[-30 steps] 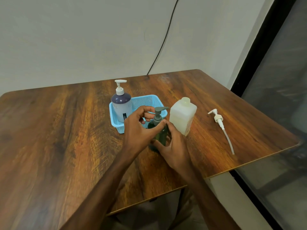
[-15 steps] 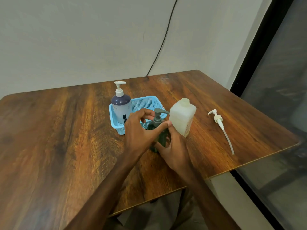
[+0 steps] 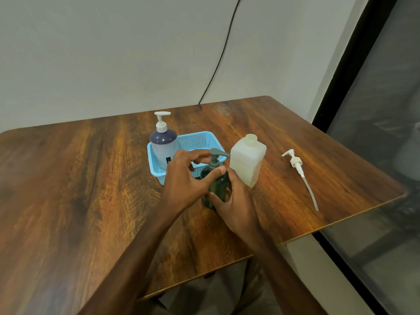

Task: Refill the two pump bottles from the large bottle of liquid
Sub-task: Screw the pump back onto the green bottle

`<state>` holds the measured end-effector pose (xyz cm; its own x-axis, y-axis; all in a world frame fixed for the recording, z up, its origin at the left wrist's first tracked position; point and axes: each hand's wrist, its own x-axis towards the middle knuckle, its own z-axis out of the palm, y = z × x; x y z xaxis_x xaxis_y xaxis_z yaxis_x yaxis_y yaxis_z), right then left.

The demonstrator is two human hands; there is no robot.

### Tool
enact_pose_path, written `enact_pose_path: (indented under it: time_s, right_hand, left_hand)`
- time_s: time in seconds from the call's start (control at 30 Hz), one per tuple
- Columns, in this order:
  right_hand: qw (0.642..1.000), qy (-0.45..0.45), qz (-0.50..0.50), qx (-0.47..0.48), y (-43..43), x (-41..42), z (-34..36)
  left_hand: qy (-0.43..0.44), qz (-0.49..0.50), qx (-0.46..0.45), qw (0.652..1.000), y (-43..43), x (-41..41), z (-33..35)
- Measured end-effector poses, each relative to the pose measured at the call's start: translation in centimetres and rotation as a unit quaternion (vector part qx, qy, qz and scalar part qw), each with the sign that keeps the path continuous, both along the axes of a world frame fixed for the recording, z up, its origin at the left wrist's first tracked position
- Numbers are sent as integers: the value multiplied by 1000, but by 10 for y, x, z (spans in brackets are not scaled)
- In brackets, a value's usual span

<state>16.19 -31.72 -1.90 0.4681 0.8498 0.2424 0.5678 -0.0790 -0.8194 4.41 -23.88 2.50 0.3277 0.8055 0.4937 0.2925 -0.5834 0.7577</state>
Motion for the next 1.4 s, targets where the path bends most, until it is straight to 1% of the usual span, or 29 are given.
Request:
enact_pose_path:
  time_s: [0.1,0.2,0.3,0.37,0.47,0.53,0.7,0.83,0.93,1.0,1.07,1.17,1.23,1.27,1.33,1.4]
  right_hand:
    - [1000,-4,-6,7,0,1,-1]
    - [1000,2,1,6,-1,2,0]
    - [1000,2,11,7,-1,4,1]
    - [1000,-1,18,5,-2,5,3]
    - [1000,-6,27,1,-3,7,8]
    - [999,-10,32,0,-2,8,10]
    - [999,-12,29,5,-2,6,11]
    - [999,-9,37,-1,-2,8,12]
    - [999,-16,37,-4,-3,8,12]
    - [999,-11,42,5,-4,8,13]
    - [999,7,48,8,-4,10,11]
    - [998,31,49,5,-5,12,13]
    - [998,36,46,1,-3,12,14]
    - [999,33,43,-1,-1,12,14]
    - [999,24,32,0,-1,10,17]
    - [1000,10,21,11,0,6,24]
  left_hand:
    - [-19,38,-1,999,-4,7,-3]
    - [-36,49,-5,998,-6,13,-7]
    - [-10,45,18,999,-6,10,-8]
    - [4,18,26,999,-1,6,-4]
    - [7,-34,3,999,8,1,2]
    - [28,-76,-12,997,18,-1,6]
    - [69,-201,-55,976,43,-6,14]
    - [90,-264,-63,958,55,-8,23]
    - [92,-284,-56,953,56,-9,24]
    - [90,-276,-52,956,54,-10,22]
    - [79,-244,-39,966,48,-10,16]
    - [64,-163,9,985,34,-11,4]
    - [76,-121,47,989,23,-17,-3]
    - [72,-102,51,991,19,-22,-5]
    - [31,-45,43,998,17,-37,-10]
    - [11,34,67,997,20,-56,-14]
